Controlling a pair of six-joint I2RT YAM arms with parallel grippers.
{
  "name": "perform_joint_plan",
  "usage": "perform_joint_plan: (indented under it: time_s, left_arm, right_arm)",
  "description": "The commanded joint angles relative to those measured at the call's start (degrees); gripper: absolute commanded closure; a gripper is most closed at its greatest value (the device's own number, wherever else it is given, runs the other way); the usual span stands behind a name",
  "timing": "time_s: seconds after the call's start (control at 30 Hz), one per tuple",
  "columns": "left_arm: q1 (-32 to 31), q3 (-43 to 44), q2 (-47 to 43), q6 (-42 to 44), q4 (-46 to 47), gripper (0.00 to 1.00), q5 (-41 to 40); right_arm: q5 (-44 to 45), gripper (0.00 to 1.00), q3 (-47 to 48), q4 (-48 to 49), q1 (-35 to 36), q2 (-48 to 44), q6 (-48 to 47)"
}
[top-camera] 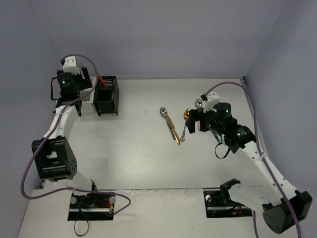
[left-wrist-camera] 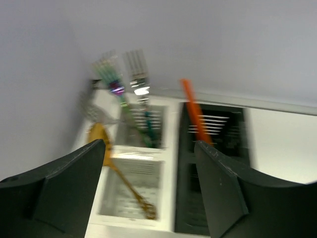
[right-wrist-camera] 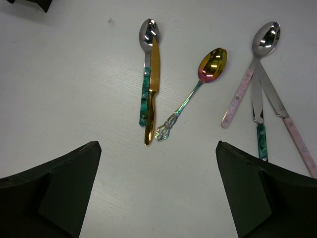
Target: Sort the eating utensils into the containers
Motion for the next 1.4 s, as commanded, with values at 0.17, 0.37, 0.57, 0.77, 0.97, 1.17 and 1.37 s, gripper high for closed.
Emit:
perform_joint_plan:
  time_s: [0.17,0.37,0.57,0.77,0.97,1.17,1.37]
  left_arm:
    - [-18.3,7.8,-5.0,-7.3,-16.8,0.29,15.9]
    - [-28.2,9.8,5.2,-12.1,-18.0,0.29,20.0]
    - [-31.8,16.6,19.6,-14.8,-19.6,0.29,21.5]
    - [-32.3,22.6,29.1,-18.0,-19.3,0.31,22.3]
    - [-32.8,25.9,35.3,-19.1,-18.8,0.36,23.6]
    - [-33.2,27.7,39.7,-20.7,-17.4,0.47,25.5]
    - [-33.8,29.2,42.0,-20.4,-17.7,0.6,26.0]
  right_arm:
    - [-1.5,0.0,0.2,3.4,-0.6,-3.3,-0.2]
    - [-1.8,0.0,0.0,3.3,-0.7,-4.6,0.3]
    - [-2.1,0.0,-0.9,3.2,-0.8,-6.4,1.5]
    - [-1.5,0.0,-1.3,3.1,-0.9,-7.7,2.4]
    - [-1.3,0.0,-1.5,3.0,-0.9,-8.0,3.0]
    - [-0.9,0.0,-1.9,2.9,-1.0,-8.2,3.4]
    - [-0.7,0.0,-2.1,2.8,-1.0,-8.1,3.3]
